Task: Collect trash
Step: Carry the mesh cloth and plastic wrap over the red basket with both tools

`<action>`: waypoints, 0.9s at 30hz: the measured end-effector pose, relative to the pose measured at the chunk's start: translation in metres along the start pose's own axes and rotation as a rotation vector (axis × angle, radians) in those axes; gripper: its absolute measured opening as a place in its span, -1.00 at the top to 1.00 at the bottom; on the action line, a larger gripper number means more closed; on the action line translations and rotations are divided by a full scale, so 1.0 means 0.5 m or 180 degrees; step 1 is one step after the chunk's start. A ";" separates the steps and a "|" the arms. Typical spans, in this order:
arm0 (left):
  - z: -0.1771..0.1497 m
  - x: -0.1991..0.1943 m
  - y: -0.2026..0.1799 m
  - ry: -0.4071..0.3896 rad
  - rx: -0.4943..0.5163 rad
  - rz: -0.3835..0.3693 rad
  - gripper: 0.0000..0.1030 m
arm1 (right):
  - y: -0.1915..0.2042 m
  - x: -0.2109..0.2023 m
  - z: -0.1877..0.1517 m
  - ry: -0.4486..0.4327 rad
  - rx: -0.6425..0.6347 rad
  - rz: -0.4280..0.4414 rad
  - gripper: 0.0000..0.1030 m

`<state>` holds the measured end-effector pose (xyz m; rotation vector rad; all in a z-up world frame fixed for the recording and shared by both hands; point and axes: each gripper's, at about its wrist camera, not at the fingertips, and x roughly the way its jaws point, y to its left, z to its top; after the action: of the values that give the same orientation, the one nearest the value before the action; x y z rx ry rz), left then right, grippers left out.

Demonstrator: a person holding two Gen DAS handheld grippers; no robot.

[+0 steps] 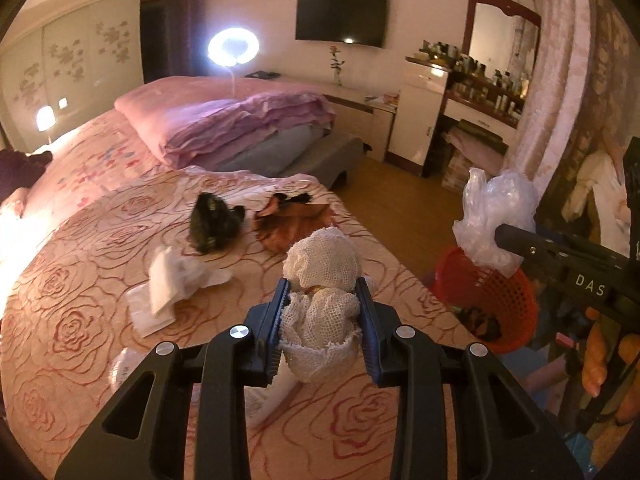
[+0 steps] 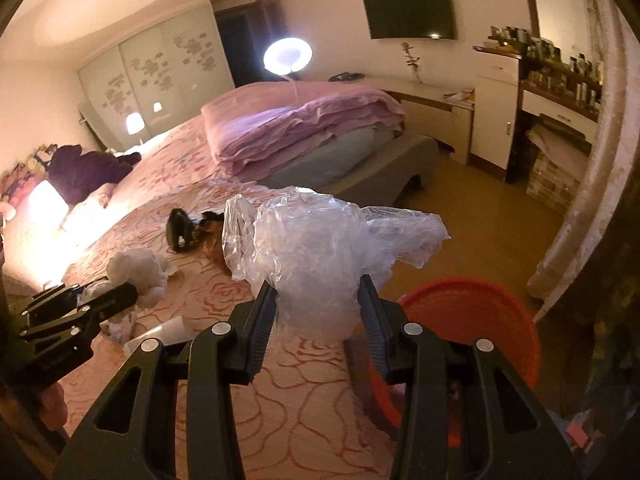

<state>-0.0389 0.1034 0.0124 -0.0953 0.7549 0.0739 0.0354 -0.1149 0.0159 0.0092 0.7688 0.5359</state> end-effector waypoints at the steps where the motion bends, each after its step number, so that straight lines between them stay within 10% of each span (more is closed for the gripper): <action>1: 0.001 0.003 -0.005 0.0007 0.0009 -0.0014 0.40 | -0.007 -0.002 0.000 -0.0004 0.0015 -0.0018 0.21; 27: 0.031 0.109 -0.143 0.0262 0.0334 -0.0529 0.40 | -0.148 -0.023 -0.042 0.0060 0.0370 -0.0514 0.21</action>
<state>0.0185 0.0358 -0.0096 -0.0612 0.8290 -0.1282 0.0485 -0.1884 -0.0066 0.0493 0.8107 0.3381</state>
